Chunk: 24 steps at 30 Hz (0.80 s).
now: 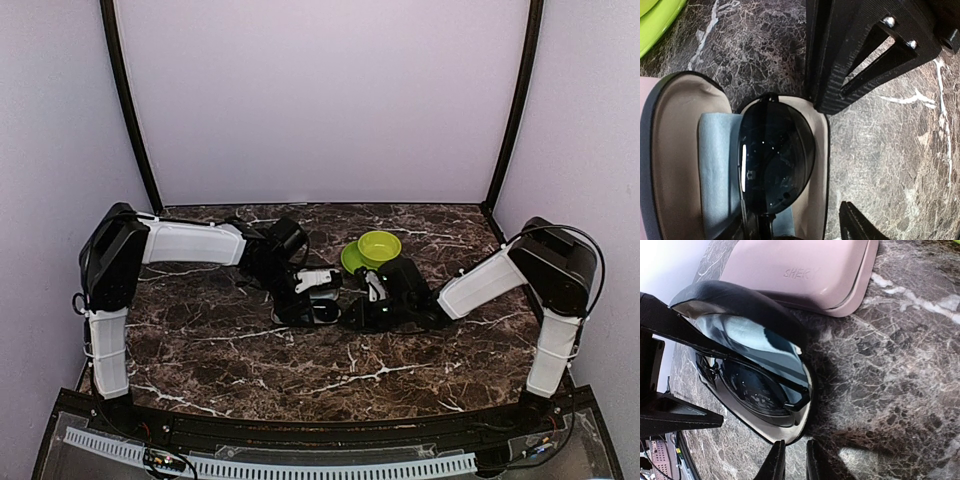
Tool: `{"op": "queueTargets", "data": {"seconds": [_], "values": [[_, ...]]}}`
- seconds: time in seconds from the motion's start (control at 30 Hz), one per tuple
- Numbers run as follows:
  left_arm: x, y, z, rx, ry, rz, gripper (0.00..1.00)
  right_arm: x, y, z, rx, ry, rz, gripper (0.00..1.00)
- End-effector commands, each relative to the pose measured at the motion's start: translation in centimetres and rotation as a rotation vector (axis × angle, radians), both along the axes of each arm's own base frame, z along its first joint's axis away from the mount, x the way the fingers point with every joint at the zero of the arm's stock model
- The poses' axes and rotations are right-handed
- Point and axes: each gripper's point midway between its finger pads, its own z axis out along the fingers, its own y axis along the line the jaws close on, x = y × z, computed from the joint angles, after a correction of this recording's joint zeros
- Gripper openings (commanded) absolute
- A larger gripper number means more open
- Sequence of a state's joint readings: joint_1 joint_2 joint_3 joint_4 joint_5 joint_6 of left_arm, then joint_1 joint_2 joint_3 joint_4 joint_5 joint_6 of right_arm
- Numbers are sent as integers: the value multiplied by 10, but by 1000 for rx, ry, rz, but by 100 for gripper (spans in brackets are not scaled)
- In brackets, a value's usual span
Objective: Organize the sunglasses
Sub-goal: Place the sunglasses in the sunglasses case.
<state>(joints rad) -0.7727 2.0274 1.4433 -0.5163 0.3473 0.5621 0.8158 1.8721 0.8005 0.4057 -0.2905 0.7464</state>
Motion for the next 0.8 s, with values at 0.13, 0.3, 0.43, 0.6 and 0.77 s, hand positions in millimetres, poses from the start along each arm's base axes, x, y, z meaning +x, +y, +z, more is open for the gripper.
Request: {"op": "queueTargets", "data": {"seconds": [0.13,0.3,0.43,0.6,0.77], "values": [[-6,5,20,-14,-31,14,58,10,-4,-2,-61,-53,-54,15],[-4,9,21,2,-44,25,58,10,-3,-2,-70,-58,-54,15],[-2,15,21,17,-55,41,58,9,-2,-2,-82,-66,-52,15],[4,20,23,32,-86,66,59,7,-3,-3,-90,-66,-51,15],[7,18,25,13,-95,67,62,7,-3,-4,-92,-68,-50,15]]}}
